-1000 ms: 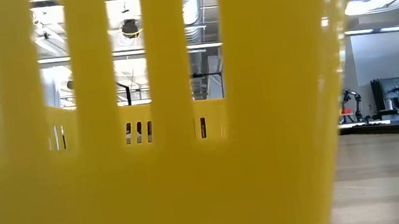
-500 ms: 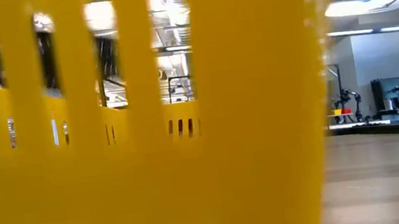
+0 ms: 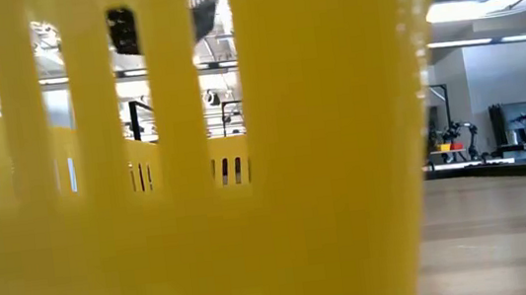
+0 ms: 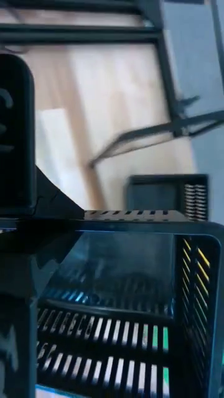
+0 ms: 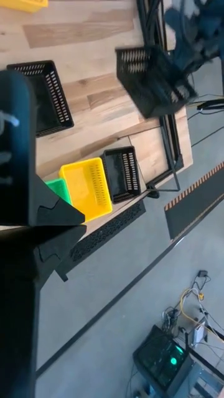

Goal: Stack baskets on shelf by color
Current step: Stack the bottom black bin on the black bin on the shelf

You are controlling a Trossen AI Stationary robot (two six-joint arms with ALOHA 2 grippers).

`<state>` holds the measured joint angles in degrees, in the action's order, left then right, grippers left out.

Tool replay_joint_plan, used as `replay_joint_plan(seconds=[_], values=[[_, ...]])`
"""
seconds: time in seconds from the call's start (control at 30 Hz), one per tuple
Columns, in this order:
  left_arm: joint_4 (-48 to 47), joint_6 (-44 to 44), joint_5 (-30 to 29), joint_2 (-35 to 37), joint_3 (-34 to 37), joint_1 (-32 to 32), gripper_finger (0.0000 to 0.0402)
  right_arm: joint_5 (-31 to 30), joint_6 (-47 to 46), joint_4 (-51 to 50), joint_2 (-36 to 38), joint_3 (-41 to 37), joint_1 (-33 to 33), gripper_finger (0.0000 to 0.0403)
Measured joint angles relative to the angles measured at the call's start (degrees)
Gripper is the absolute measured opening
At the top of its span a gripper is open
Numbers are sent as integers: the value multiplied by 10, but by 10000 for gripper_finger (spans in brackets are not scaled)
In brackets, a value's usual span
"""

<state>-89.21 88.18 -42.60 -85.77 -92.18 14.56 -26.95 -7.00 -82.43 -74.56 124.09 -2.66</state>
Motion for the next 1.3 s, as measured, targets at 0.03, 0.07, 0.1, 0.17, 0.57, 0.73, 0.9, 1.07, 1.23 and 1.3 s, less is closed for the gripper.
replay_joint_plan(seconds=[0.03, 0.07, 0.1, 0.17, 0.57, 0.73, 0.9, 1.07, 1.23, 1.3], values=[[21, -38, 2, 1, -5, -21, 0, 0, -4, 0, 0, 0, 0, 8], [49, -79, 6, 0, -10, -41, 0, 0, -5, 0, 0, 0, -1, 8], [74, -119, 16, -1, -14, -59, 0, 0, -5, 0, 0, 0, -1, 8], [124, -202, 34, -1, -22, -94, 0, -1, -7, 1, 0, 0, -2, 8], [245, -422, 148, -5, -23, -286, 0, -1, -36, -3, 0, 0, -2, 8], [261, -464, 204, -24, -23, -339, 0, -1, -37, -4, -1, 0, -2, 8], [280, -494, 246, -59, -23, -373, 0, -1, -37, -4, -1, 0, -2, 8], [281, -507, 249, -99, -23, -401, 0, -1, -37, -4, -1, 0, -2, 8], [278, -516, 269, -124, -23, -427, 0, -1, -37, -15, -1, 0, -2, 8], [276, -518, 270, -130, -23, -434, 0, -1, -37, -25, -1, 0, -2, 8]])
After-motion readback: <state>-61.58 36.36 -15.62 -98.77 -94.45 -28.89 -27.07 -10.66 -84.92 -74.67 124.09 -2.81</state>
